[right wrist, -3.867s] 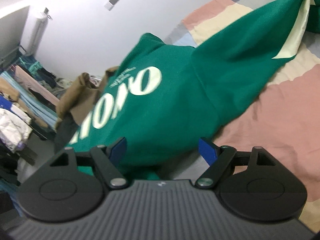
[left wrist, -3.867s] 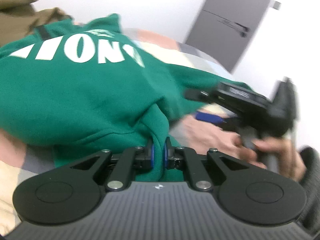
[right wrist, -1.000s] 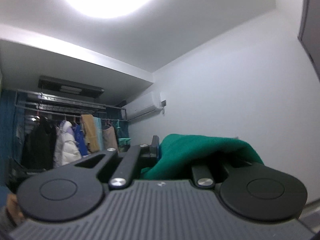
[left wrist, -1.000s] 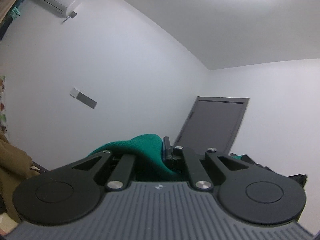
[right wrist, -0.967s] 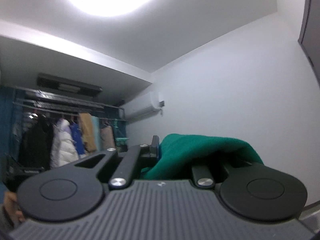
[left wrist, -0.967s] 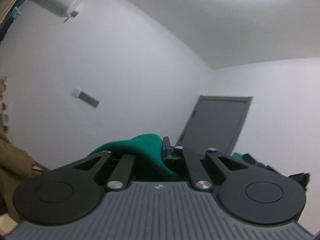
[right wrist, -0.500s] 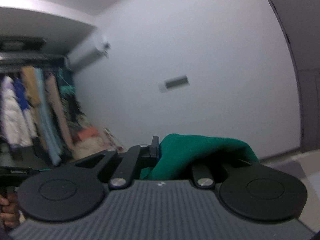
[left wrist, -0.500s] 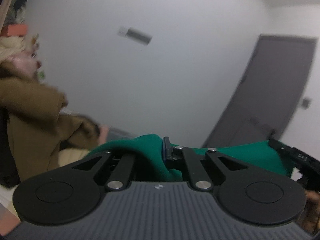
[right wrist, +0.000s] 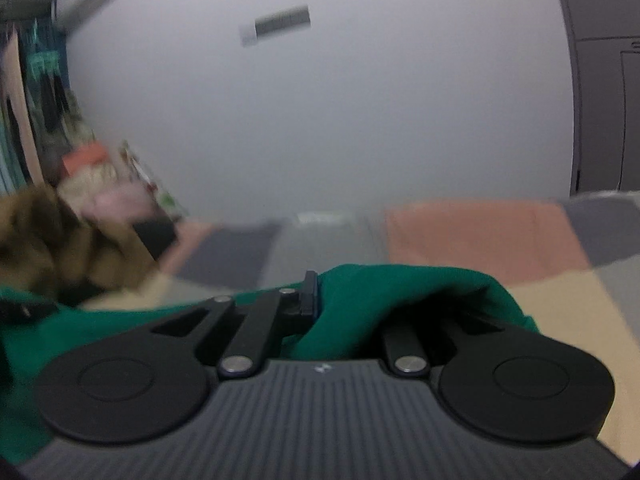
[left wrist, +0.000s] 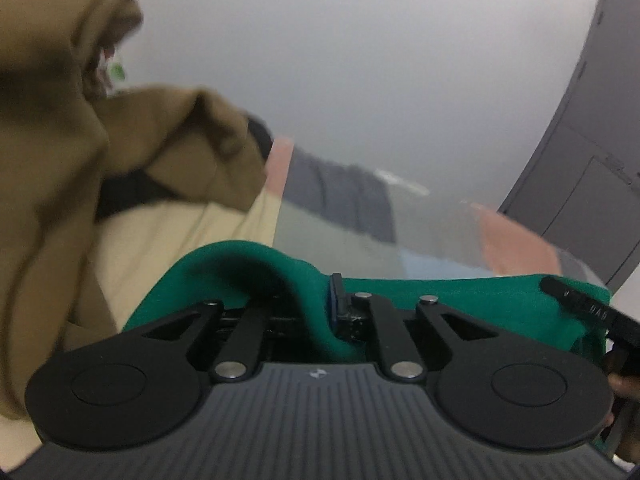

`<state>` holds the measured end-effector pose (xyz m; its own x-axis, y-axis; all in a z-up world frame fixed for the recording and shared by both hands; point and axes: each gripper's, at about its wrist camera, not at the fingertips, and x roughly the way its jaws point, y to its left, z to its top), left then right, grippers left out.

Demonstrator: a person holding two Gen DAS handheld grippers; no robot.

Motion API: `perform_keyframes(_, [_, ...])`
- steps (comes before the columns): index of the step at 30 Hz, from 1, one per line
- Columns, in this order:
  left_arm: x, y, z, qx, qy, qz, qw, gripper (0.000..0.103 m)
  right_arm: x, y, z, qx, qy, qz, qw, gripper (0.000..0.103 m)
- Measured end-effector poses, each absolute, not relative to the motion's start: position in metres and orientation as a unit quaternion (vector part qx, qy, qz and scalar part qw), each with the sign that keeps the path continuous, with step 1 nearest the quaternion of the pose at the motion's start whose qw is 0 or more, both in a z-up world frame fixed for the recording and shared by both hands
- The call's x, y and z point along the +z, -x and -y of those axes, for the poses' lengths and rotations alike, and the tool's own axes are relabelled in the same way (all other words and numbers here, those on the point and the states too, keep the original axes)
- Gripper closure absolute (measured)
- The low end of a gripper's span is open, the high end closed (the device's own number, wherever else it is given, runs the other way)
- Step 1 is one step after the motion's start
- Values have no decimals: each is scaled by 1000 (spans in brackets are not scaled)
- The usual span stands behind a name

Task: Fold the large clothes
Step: 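Raise the hoodie with both grippers and shake it out above the bed, then lower the hoodie onto the quilt and open both grippers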

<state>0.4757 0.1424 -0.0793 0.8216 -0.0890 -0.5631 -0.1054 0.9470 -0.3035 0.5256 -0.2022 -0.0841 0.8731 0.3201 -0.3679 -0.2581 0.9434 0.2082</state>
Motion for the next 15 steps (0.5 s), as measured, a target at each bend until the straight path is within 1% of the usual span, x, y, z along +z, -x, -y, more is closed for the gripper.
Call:
perform_keyframes(1, [-88, -483, -144, 6, 163, -306, 938, 90, -93, -532, 199, 149, -73, -212, 963, 87])
perform_keyframes(5, [-119, -500, -154, 10, 185, -338, 923, 90, -127, -546, 204, 150, -86, -253, 952, 85])
perform_keyframes(8, [-117, -492, -152, 12, 181, -338, 923, 88, -134, -544, 208, 148, -105, -266, 947, 83])
perform_keyframes(9, [-115, -492, -151, 14, 181, -339, 923, 86, -132, -543, 207, 146, -105, -267, 947, 82])
perform_keyframes(11, [-105, -488, -149, 18, 176, -341, 923, 76, -122, -534, 205, 143, -102, -274, 946, 80])
perform_keyframes(12, [-94, -478, -144, 20, 170, -341, 924, 64, -117, -530, 205, 141, -99, -276, 946, 79])
perform_keyframes(13, [-87, -474, -142, 24, 164, -338, 927, 53, -112, -525, 204, 137, -95, -277, 946, 73])
perform_keyframes(14, [-79, -467, -140, 27, 160, -333, 929, 51, -106, -519, 204, 135, -92, -276, 947, 67])
perform_keyframes(15, [-70, -459, -137, 29, 156, -330, 930, 50, -99, -512, 206, 134, -93, -273, 948, 53])
